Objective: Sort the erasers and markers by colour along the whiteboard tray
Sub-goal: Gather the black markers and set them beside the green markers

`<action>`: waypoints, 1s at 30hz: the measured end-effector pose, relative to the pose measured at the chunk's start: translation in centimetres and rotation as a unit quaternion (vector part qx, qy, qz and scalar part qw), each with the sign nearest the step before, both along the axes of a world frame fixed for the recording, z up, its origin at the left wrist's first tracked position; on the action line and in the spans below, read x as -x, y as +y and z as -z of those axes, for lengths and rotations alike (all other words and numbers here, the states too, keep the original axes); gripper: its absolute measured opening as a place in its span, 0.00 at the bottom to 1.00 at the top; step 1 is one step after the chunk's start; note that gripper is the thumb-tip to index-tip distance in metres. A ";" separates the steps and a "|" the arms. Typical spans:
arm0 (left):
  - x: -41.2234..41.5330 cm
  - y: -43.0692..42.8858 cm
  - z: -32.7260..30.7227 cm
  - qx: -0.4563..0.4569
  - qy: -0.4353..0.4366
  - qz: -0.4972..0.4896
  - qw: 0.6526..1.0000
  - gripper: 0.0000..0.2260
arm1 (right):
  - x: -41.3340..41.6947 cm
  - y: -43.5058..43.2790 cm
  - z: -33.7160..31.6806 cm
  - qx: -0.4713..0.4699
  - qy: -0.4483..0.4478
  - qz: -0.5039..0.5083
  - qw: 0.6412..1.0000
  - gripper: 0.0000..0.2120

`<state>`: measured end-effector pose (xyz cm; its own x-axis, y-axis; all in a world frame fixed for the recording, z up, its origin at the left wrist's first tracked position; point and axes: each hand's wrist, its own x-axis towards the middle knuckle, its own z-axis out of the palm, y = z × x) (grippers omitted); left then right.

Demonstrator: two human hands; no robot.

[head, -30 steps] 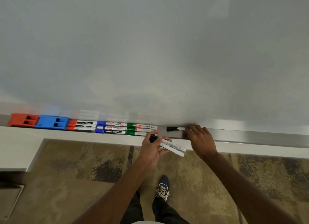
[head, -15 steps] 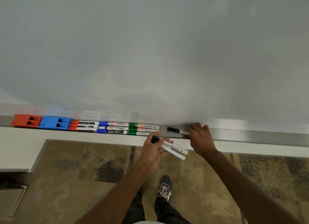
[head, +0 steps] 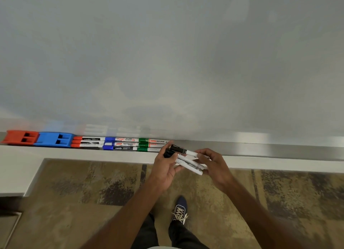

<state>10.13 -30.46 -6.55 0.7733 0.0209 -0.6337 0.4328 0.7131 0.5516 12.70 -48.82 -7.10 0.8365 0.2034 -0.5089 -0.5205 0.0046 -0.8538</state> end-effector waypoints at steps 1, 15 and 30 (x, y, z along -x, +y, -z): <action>0.0 0.0 0.1 0.001 -0.002 -0.002 1.000 0.22 | 0.2 0.1 0.2 -0.008 0.003 0.000 1.000 0.06; -1.4 -1.1 -0.8 -0.075 0.032 -0.041 0.996 0.05 | 0.9 0.6 0.1 -0.081 0.049 0.135 0.986 0.10; 1.1 0.1 2.4 -0.705 -0.250 0.279 0.602 0.28 | -3.6 -1.1 1.7 0.106 -0.038 0.127 0.985 0.09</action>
